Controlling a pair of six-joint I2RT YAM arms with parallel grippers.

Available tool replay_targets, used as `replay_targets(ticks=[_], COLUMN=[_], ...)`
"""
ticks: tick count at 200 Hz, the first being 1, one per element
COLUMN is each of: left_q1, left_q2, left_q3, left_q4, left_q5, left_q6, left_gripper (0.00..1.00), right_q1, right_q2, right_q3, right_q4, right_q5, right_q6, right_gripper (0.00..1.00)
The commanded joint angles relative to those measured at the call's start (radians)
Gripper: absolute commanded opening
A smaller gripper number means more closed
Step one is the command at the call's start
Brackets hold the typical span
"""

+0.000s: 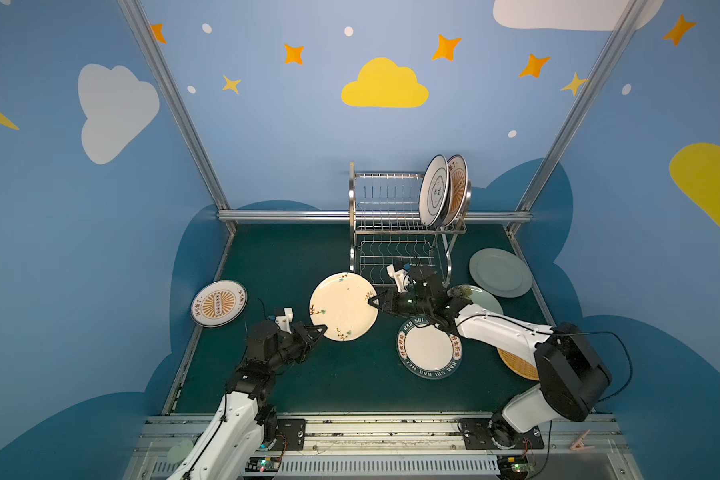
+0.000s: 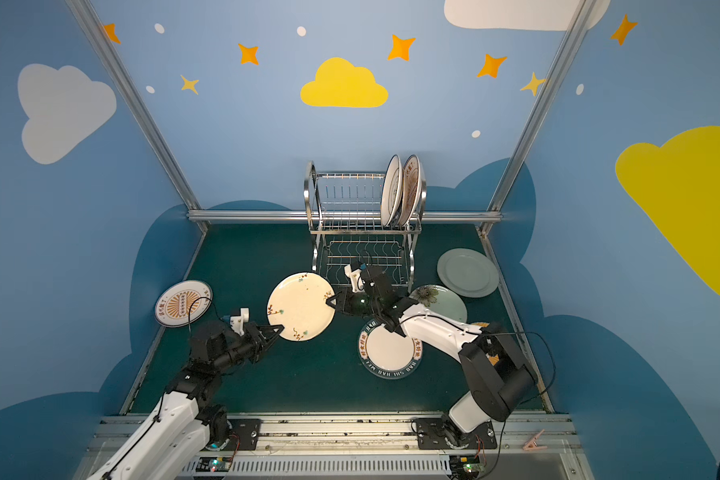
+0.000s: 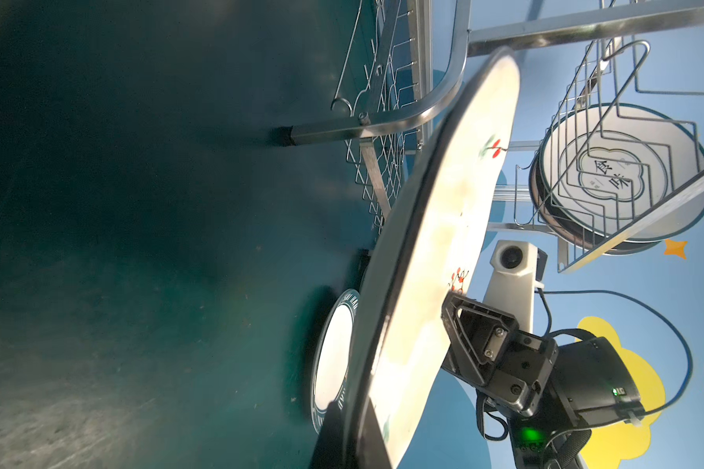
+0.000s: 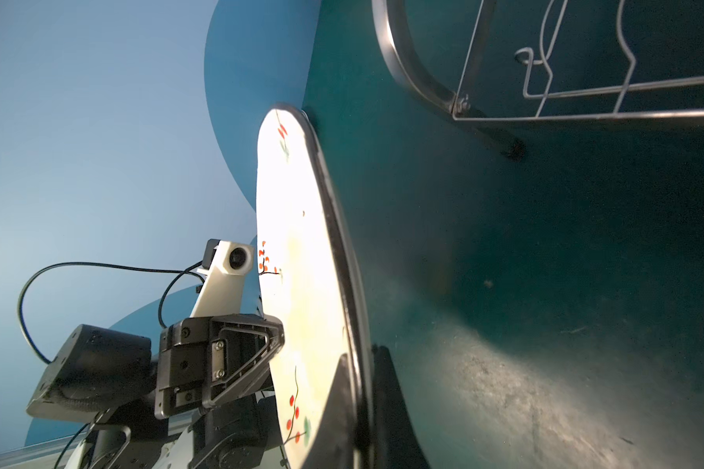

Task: Load plates into a dish rack
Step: Place the plate on the dish rack.

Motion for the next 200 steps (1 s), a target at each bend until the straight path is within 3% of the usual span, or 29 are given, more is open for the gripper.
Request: replay_targets(ticks=[1,10,23,60,122,170,200], left_q1=[-0.003,-0.003,-0.003,-0.001,0.0,0.0,0.006], left_q2=[-0.022,-0.025,-0.033,-0.112,-0.194,-0.148,-0.144], left_q3=[0.051,0.054,0.053,0.082,0.182,0.437,0.431], left_q4=[0.091,0.082,0.063,-0.045,-0.19,-0.529,-0.539], left_q5=[0.012,0.008,0.0,-0.041,-0.085,-0.078,-0.099], left_q6=[0.044,0.047,0.05,0.099,0.198,0.504,0.528], left_gripper=[0.05,0.15,0.45,0.99,1.0,1.0,1.0], right_q1=[0.018,0.018,0.019,0.019,0.02,0.025,0.029], right_q2=[-0.053,-0.07,-0.109,-0.253,-0.423,-0.527,-0.555], right_q3=[-0.01,-0.019,-0.031,-0.028,0.051,0.079,0.178], right_q4=[0.06,0.058,0.025,-0.18,-0.453,-0.458,-0.524], right_q5=[0.022,0.041,0.095,0.276,0.435,0.407,0.415], right_q6=[0.071,0.081,0.083,0.055,0.0,-0.114,-0.145], right_gripper=[0.0,0.0,0.0,0.0,0.0,0.0,0.0])
